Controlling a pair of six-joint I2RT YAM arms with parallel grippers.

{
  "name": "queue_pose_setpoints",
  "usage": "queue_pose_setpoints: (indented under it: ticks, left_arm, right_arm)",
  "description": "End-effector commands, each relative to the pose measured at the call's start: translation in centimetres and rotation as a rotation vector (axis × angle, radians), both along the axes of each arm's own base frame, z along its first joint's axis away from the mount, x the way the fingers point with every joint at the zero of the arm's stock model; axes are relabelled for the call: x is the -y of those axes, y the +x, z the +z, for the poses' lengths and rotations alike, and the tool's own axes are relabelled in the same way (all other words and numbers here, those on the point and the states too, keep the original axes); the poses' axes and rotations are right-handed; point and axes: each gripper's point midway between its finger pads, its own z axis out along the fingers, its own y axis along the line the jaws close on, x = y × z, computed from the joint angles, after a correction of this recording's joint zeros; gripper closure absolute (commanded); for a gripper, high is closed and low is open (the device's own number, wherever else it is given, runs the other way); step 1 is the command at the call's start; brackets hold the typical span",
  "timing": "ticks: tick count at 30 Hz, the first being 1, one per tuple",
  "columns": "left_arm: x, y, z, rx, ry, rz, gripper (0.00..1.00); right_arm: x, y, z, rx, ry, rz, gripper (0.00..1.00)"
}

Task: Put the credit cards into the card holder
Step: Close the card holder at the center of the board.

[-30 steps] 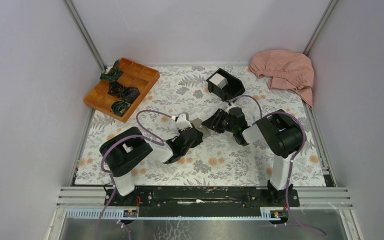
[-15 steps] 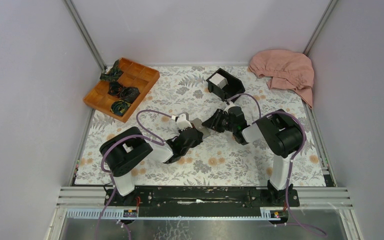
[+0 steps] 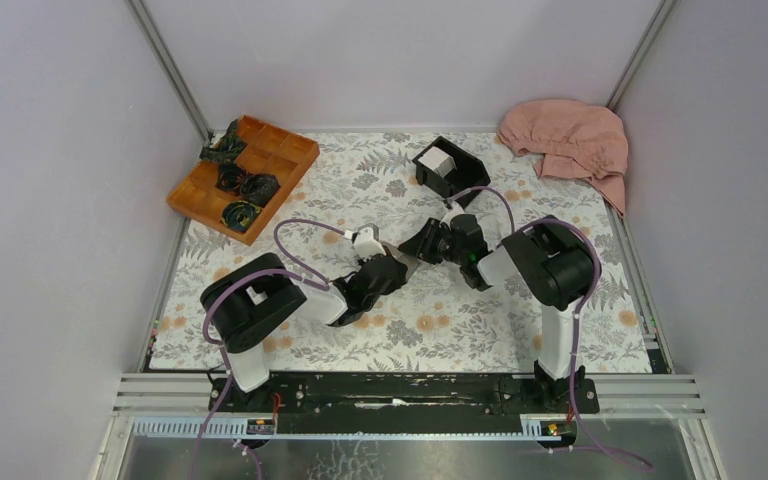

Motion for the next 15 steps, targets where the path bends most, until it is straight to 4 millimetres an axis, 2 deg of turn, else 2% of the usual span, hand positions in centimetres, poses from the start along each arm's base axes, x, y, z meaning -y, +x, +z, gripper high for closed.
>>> queue_pose_setpoints:
  ticks: [1,5,10,13,15]
  left_arm:
    - [-11.6,-11.3,-12.7,-0.490,0.529,-0.114,1.00]
    - [-11.7,-11.0,-11.4,-0.469,0.493,-0.073,0.98]
    - [-11.2,-9.7,-8.0,-0.397,0.440,-0.028,0.88]
    - [-10.9,-8.9,-5.8,-0.351,0.406,-0.001,0.71]
    - [-10.5,-8.4,-4.5,-0.325,0.382,0.004,0.65]
  right_arm:
    - [2.3,-8.9,-9.6,-0.337,-0.224,0.091,0.71]
    - [2.8,-9.0,-10.1,-0.350,-0.246,0.076,0.71]
    - [2.9,-8.8,-10.4,-0.361,-0.258,0.061,0.70]
    - [2.9,-8.8,-10.6,-0.366,-0.256,0.058,0.70]
    - [2.9,-8.8,-10.5,-0.365,-0.252,0.056,0.70]
